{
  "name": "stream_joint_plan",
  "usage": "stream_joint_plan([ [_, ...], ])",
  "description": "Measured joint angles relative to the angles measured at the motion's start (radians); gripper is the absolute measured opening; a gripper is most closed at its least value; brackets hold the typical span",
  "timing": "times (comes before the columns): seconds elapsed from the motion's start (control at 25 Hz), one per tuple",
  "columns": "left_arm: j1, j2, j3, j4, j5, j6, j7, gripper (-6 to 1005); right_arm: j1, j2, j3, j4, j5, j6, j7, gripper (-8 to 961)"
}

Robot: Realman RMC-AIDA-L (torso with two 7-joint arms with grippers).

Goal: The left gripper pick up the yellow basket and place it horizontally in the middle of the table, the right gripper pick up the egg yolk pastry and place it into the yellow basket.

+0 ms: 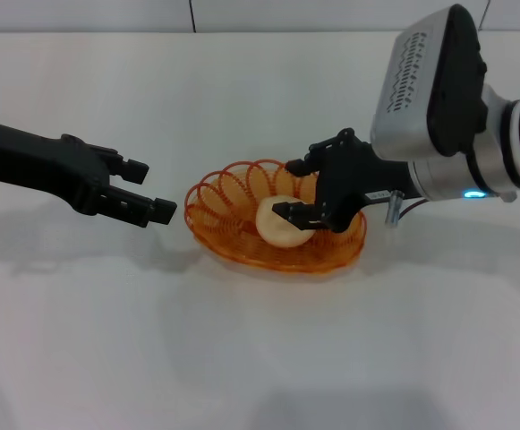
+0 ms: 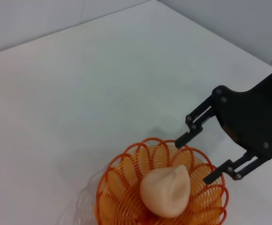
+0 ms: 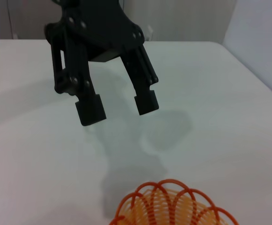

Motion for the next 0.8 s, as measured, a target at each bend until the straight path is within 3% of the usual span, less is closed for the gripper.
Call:
stream_joint_plan([
  [0.16,0.000,0.001,0.000,0.000,0.000,0.000,0.002,888,-0.027,-0.002,0.012,-0.036,-0.002,-0.009,0.000,482],
  [0.36,0.001,0.002,0.000,0.000,0.000,0.000,0.004,888,-0.070,-0.002,0.062,-0.067,-0.002,-0.042,-0.008,677],
  [0.64,0.013,0.003,0.000,0.000,0.000,0.000,0.019,888,-0.149,-0.004,0.178,-0.087,0.040,-0.091,-0.036,861],
  [0.8,0.023,0.004,0.000,0.000,0.000,0.000,0.034,888,-0.193,-0.005,0.235,-0.074,0.099,-0.114,-0.104,860],
])
